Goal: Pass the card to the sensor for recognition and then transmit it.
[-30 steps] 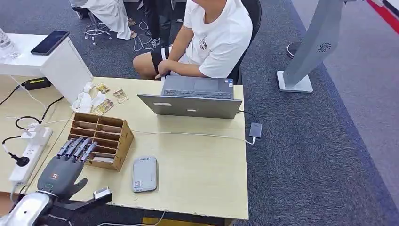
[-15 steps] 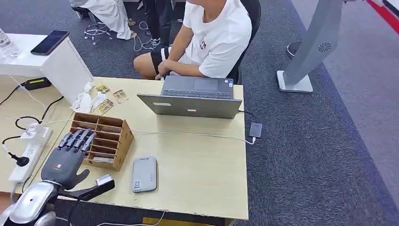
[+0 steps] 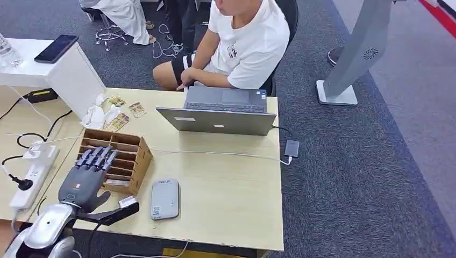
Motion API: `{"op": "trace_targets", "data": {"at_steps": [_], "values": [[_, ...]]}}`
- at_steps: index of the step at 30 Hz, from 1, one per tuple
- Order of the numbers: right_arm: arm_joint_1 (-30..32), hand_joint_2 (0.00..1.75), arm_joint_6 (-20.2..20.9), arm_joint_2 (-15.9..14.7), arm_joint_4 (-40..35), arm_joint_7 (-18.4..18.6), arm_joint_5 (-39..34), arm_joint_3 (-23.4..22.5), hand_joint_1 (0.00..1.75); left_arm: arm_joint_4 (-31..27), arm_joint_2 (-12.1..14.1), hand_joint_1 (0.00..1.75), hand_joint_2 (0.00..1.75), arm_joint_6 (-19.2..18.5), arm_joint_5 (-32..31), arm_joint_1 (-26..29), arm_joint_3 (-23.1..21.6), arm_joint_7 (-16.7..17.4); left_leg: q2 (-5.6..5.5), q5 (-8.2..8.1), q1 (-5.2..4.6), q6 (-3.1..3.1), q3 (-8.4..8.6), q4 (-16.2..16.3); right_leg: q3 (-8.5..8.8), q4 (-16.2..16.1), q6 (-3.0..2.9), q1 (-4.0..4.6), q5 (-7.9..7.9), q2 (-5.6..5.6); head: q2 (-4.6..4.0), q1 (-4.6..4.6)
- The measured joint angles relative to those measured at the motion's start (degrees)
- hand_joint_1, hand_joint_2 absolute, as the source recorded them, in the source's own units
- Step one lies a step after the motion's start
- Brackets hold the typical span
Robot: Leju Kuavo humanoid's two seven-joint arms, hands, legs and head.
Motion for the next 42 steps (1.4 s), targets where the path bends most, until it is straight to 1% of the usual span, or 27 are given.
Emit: {"op": "trace_targets", "data": {"at_steps": [7,13,25,29,35,36,42], "values": [[-0.1,1.75,0.4,0.0,0.0,0.0,0.1,0.0,0.00,0.9,-1.0,0.00,1.75,0.0,-0.2,-1.2,-1.3,0.0,0.00,0.00,0.00,0.00,0.00,0.0,0.01,0.0,0.00,0.00,0.00,0.00,0.00,0.02],[-0.2,1.75,0.5,0.0,0.0,-0.1,0.1,0.1,0.00,1.5,-1.4,0.00,1.75,0.0,-0.3,-1.7,-1.5,0.0,0.00,0.00,0.00,0.00,0.00,0.0,0.01,0.0,0.00,0.00,0.00,0.01,0.00,-0.02],[-0.2,1.75,0.2,0.0,0.0,0.0,0.2,0.1,0.00,2.9,-1.3,0.00,1.75,0.0,0.0,-1.7,-1.7,0.6,0.00,0.00,0.00,0.00,0.00,0.0,0.01,0.0,0.00,0.00,0.00,0.01,0.00,0.00],[-0.2,1.75,0.2,0.0,0.0,0.0,0.5,0.2,0.00,3.3,-1.3,0.00,1.75,-0.3,0.2,-1.7,-1.7,1.4,0.00,0.00,0.00,0.00,-0.01,0.0,0.02,0.0,0.00,0.00,0.00,0.01,0.00,0.00],[-0.3,1.75,0.2,0.0,0.0,0.0,1.1,0.5,0.00,4.6,-0.7,0.00,1.75,-0.4,0.7,-1.4,-1.6,1.9,0.00,0.00,0.00,0.00,-0.01,0.0,0.02,0.0,0.00,0.00,0.00,0.01,0.00,0.00],[-0.2,1.75,0.2,0.0,0.0,0.0,1.1,0.5,0.00,4.8,-0.7,1.75,1.75,-0.4,0.8,-1.3,-1.6,1.9,0.00,0.00,0.00,0.00,-0.01,0.0,0.02,0.0,0.00,0.00,0.00,0.01,0.00,-0.02],[-0.3,1.75,0.2,-0.1,0.0,0.0,1.2,0.5,0.00,5.9,-0.7,1.75,1.75,-0.6,1.4,-1.2,-1.6,1.9,0.00,0.00,0.00,0.00,-0.02,0.0,0.02,0.0,0.00,0.00,0.00,0.00,0.00,0.00]]}}
